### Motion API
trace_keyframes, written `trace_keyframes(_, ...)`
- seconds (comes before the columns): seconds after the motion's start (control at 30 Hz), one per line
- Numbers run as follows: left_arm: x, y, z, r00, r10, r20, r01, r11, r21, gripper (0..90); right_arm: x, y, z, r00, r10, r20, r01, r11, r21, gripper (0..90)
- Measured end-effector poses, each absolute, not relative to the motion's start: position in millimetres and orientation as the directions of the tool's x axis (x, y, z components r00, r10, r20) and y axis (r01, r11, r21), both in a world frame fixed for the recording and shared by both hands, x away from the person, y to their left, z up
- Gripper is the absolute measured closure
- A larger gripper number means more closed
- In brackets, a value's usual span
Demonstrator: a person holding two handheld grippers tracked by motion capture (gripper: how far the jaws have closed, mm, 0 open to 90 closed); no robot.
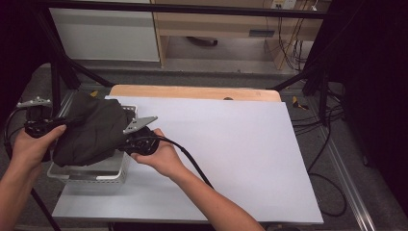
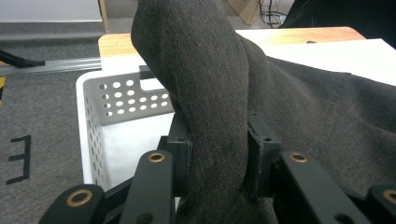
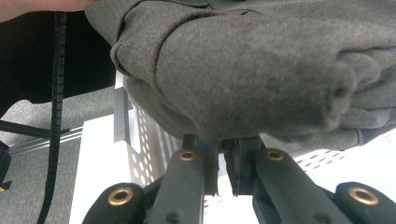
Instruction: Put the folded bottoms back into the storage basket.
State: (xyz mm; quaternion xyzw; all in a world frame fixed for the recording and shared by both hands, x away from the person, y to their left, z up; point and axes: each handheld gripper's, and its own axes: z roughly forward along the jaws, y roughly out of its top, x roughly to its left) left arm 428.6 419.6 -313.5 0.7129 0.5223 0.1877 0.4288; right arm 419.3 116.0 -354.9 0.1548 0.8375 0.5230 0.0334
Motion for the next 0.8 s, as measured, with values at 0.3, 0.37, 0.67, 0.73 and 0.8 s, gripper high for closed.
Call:
trace_keyframes(0.3, 427, 427, -317, 0.375, 0.912, -0.168, 0.596, -0.098, 0.797, 68.0, 418, 127, -361, -0.955, 0.281, 0.097, 0.216, 0.428, 0.878, 84.3)
trace_keyframes(0.37, 427, 428, -318, 0.373, 0.913, -0.165, 0.597, -0.1, 0.796, 68.0, 418, 129, -362, -0.954, 0.28, 0.102, 0.221, 0.432, 0.874, 84.3)
trace_keyframes(0.67, 427, 433, -320, 0.365, 0.919, -0.152, 0.597, -0.105, 0.795, 67.9, 417, 138, -365, -0.956, 0.276, 0.098, 0.219, 0.453, 0.864, 84.0)
trace_keyframes(0.73, 429, 434, -321, 0.346, 0.927, -0.146, 0.594, -0.096, 0.799, 66.4, 417, 141, -366, -0.953, 0.287, 0.101, 0.229, 0.457, 0.859, 80.4)
trace_keyframes(0.8, 431, 435, -322, 0.29, 0.95, -0.118, 0.584, -0.078, 0.808, 60.2, 417, 144, -366, -0.944, 0.306, 0.123, 0.263, 0.474, 0.841, 62.6)
